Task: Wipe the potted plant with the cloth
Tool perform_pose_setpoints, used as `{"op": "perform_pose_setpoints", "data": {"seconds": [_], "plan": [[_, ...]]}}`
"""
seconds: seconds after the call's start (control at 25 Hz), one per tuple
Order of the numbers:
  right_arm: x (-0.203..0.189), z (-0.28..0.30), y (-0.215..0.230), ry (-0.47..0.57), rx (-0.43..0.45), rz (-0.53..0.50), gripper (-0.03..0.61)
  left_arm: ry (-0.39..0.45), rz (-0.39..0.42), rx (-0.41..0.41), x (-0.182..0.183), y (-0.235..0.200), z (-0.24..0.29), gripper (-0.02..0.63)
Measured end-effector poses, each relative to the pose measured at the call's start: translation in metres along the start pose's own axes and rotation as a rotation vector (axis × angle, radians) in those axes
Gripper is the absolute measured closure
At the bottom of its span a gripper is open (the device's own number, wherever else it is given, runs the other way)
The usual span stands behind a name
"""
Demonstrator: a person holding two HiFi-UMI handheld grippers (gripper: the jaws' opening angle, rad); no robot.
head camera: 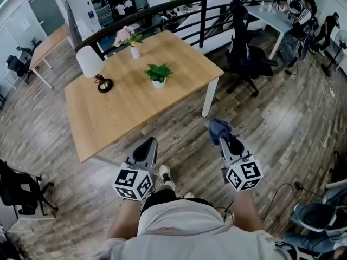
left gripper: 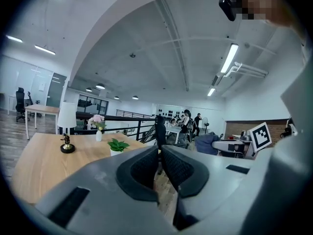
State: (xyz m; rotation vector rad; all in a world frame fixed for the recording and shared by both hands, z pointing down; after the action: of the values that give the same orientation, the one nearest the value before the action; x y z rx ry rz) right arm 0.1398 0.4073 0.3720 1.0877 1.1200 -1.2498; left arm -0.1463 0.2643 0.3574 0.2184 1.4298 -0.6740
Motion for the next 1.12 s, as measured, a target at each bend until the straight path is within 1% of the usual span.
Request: {"op": "perform_pose_setpoints", "data": {"seconds": [0.16,0.28,0.44,0.56,0.68,0.8,1.0,1.12], "plan": [[0.002,0.022,0.017,-0.012,-0.006,-0.01,0.445,0.0,-0.007,-0.025,0.002,-0.01,0.036,0.584],[0.012,0.045,0.029,-0.016,-0.018,-0.029,0.445,0.013,-0.023,-0.043,0.011,-0.024,0.064,0.584],[0.031,0.086,0.042,-0.017,-0.027,-0.065,0.445,0.03,-0.04,-0.061,0.024,-0.051,0.103,0.584],[0.043,0.125,0.043,-0.033,-0.011,-0.093,0.445,0.05,-0.063,-0.061,0.035,-0.078,0.124,0.584],[0.058,0.171,0.039,-0.036,0.011,-0.127,0.445,0.07,-0.085,-0.041,0.046,-0.114,0.142,0.584],[0.067,0.218,0.034,-0.041,0.037,-0.138,0.445,0.07,-0.104,-0.016,0.055,-0.15,0.156,0.584],[0.066,0.284,0.02,-0.058,0.098,-0.132,0.443,0.055,-0.106,0.038,0.064,-0.202,0.174,0.584],[0.063,0.314,0.02,-0.084,0.126,-0.119,0.443,0.047,-0.119,0.058,0.071,-0.22,0.185,0.584]]}}
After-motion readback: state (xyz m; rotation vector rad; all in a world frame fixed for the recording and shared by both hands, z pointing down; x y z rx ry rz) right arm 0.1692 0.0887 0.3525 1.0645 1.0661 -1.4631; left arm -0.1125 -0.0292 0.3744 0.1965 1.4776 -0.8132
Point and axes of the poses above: the fingertips, and each gripper's own axes: z forward along the fingers, y to its right, x out of its top, the point moved 9 cm from there along -z, backward along the fingers, and after that the axes turned 5 degrees about -z, right-handed, at the moved point
